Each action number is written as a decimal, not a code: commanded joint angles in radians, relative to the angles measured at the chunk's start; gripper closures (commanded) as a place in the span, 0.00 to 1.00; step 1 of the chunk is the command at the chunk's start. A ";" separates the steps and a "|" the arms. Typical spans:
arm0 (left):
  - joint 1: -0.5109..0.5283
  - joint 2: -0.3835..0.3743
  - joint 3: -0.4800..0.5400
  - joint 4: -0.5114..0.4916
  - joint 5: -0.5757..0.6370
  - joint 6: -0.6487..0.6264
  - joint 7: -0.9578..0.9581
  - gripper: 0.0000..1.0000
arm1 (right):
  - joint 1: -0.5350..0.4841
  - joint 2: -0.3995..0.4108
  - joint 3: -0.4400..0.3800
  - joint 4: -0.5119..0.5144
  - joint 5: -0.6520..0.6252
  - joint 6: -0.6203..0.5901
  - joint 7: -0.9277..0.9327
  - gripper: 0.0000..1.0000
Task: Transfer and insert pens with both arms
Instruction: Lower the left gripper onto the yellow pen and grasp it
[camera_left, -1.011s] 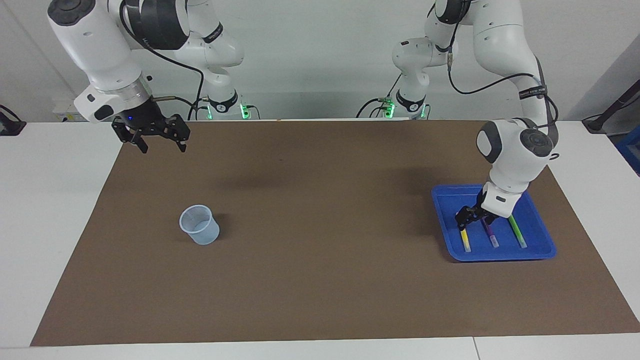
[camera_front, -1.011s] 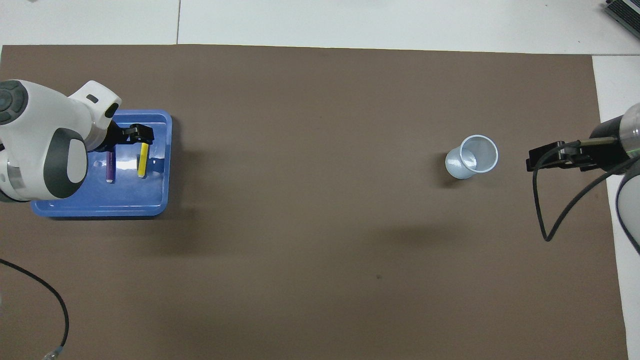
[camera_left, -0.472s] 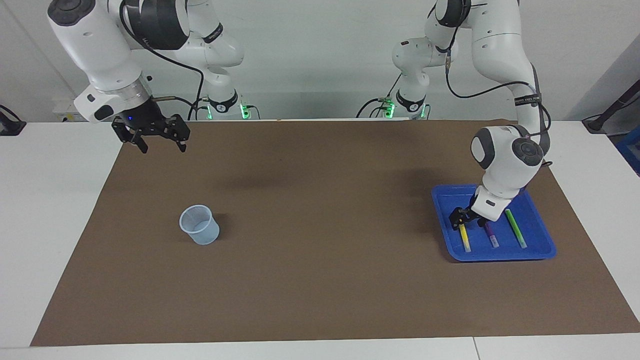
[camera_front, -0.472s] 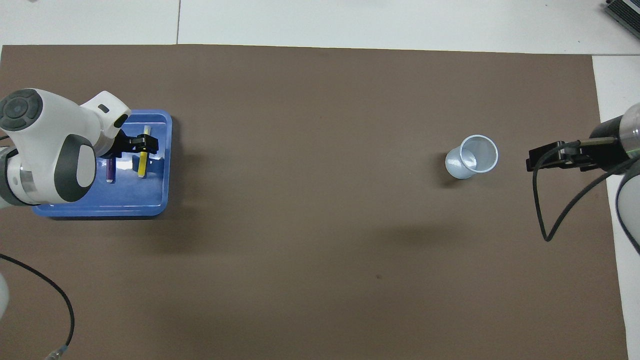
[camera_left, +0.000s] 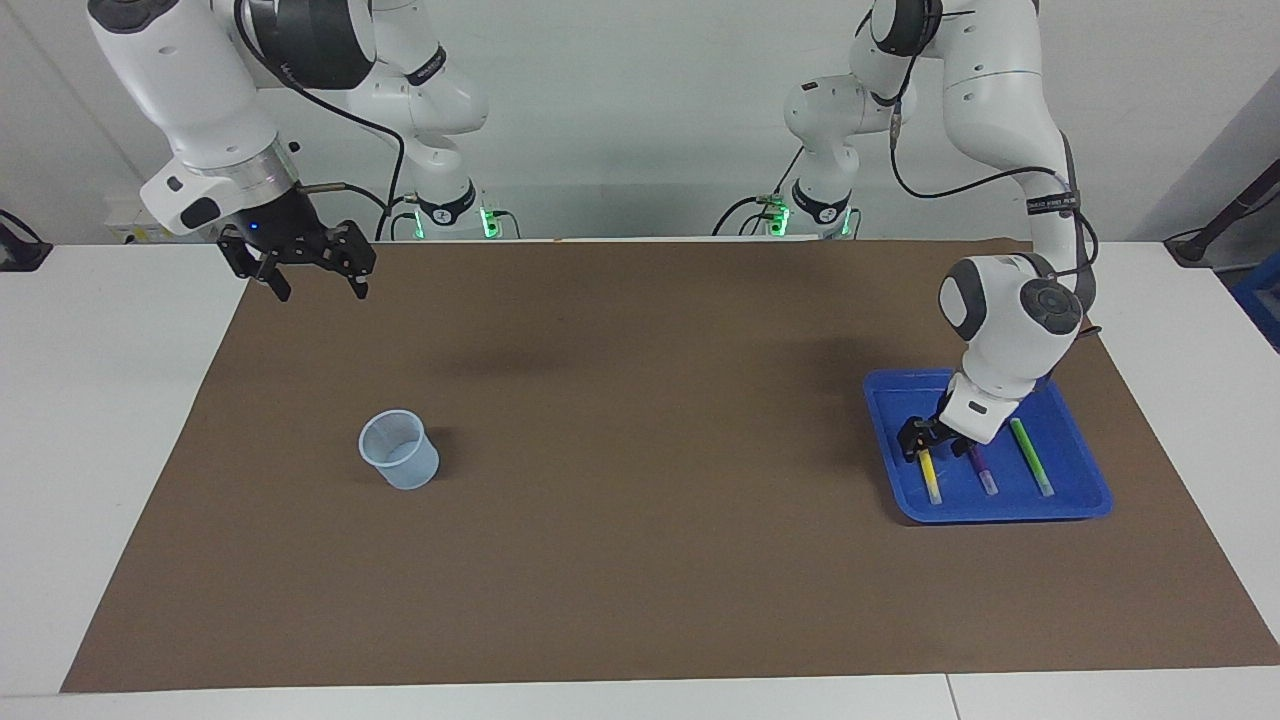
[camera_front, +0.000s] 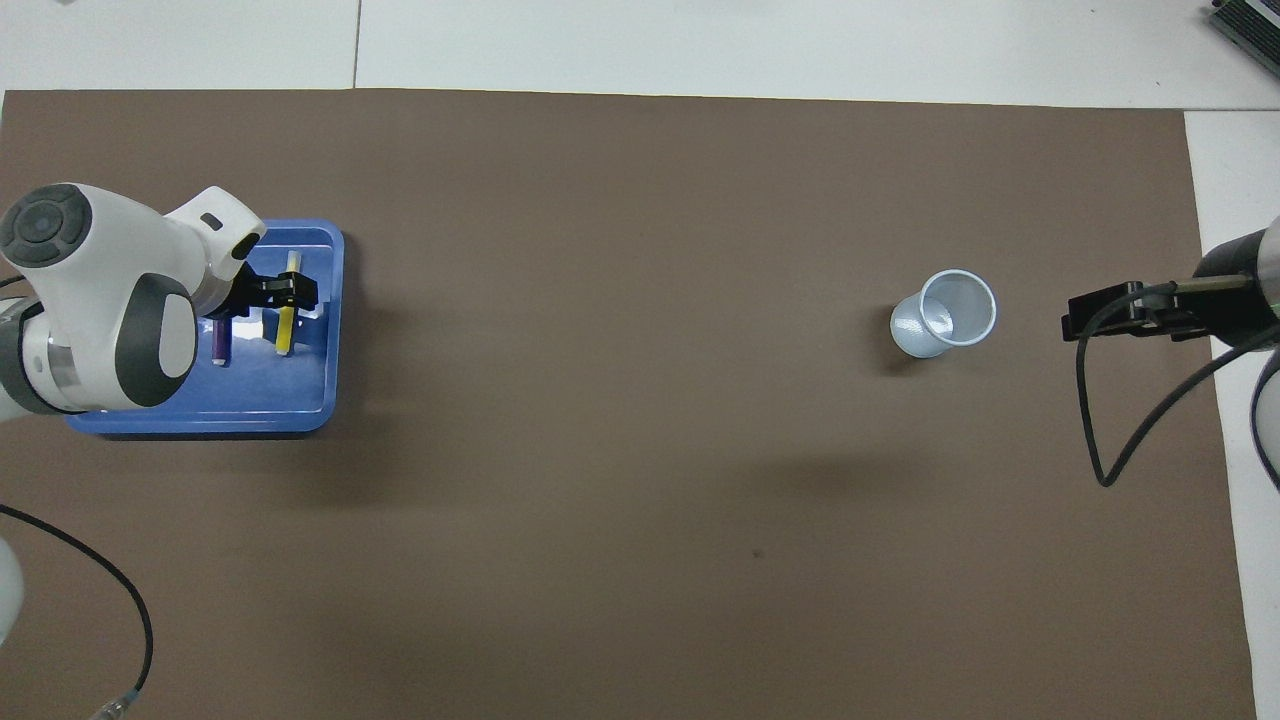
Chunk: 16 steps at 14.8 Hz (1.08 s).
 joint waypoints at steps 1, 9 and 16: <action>-0.010 0.003 0.005 -0.024 0.011 0.041 0.009 0.17 | -0.016 -0.019 0.000 -0.022 0.000 0.012 -0.174 0.00; -0.011 0.003 0.005 -0.038 0.011 0.061 0.009 0.44 | -0.003 -0.022 0.005 -0.020 -0.001 0.014 -0.113 0.00; -0.011 0.002 0.005 -0.027 0.011 0.037 0.009 0.80 | -0.003 -0.031 0.005 -0.020 0.000 0.005 -0.149 0.00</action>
